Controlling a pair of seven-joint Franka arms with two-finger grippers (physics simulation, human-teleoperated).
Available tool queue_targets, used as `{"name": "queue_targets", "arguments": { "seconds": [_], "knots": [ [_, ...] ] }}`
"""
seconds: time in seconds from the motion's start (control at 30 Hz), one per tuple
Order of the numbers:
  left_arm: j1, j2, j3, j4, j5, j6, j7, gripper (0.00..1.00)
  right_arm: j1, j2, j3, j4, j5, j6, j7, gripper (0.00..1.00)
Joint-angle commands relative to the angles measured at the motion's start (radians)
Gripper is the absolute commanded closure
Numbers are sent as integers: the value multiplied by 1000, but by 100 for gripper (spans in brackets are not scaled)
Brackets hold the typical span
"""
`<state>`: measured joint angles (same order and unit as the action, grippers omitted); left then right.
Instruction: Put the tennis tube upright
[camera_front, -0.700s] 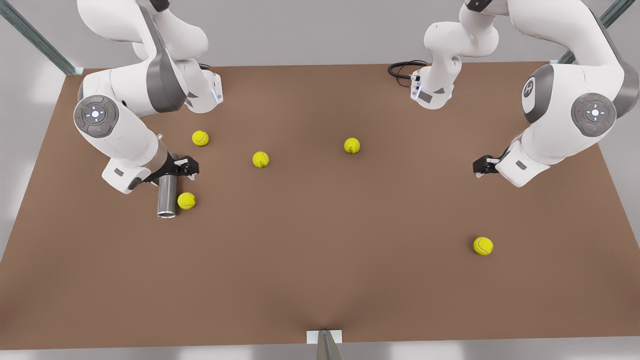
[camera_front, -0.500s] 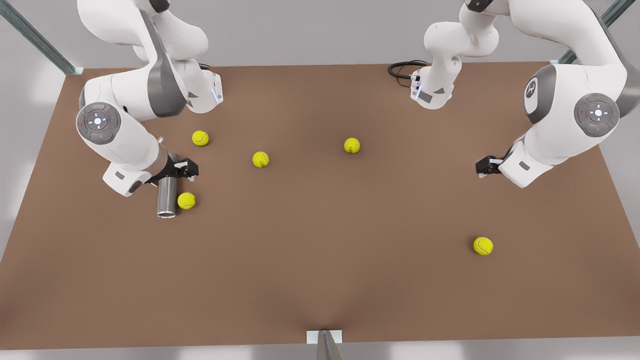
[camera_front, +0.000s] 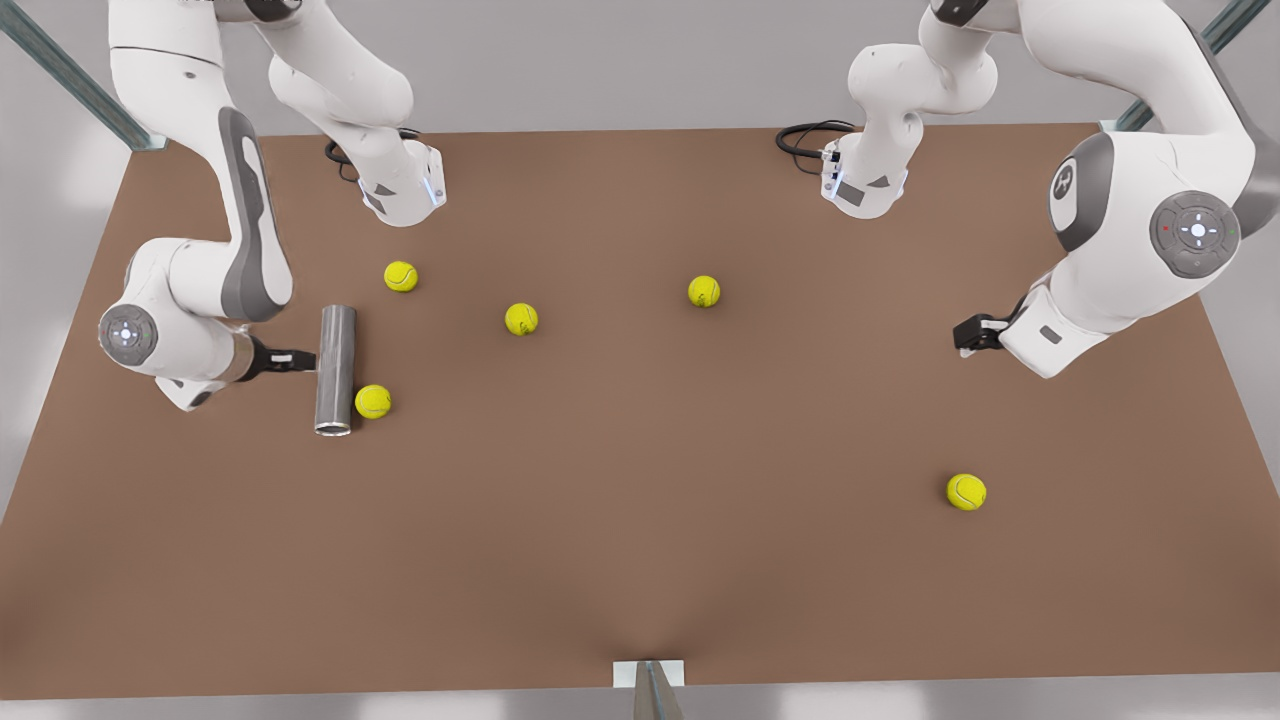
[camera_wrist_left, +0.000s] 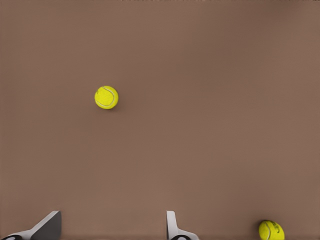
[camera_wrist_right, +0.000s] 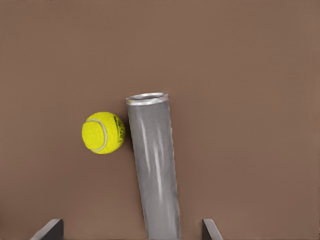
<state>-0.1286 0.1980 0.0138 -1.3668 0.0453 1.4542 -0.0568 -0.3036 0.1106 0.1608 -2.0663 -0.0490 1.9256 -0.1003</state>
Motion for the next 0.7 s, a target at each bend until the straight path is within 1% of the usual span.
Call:
{"name": "queue_targets", "arguments": {
  "seconds": [0.0, 0.1, 0.2, 0.43, 0.5, 0.67],
  "knots": [
    [0, 0, 0, 0, -1, 0, 0, 0, 12, 3, 0, -3, -2, 12, -1, 0],
    [0, 0, 0, -2, -1, -2, 0, 0, 0, 50, -1, -26, -8, 49, -6, 0],
    [0, 1, 0, -3, -1, -5, 0, 0, 3, 92, -1, -80, -22, 136, -9, 0],
    [0, 9, 0, -3, -1, -14, -2, 0, 0, 139, -1, -106, -42, 154, -116, 0],
    [0, 8, 0, -3, -1, -18, -2, 0, 1, 146, -1, -120, -46, 157, -219, 0],
    [0, 15, 0, -3, -1, -20, -3, 0, -23, 222, -1, -130, -52, 219, -231, 0]
  ]
}}
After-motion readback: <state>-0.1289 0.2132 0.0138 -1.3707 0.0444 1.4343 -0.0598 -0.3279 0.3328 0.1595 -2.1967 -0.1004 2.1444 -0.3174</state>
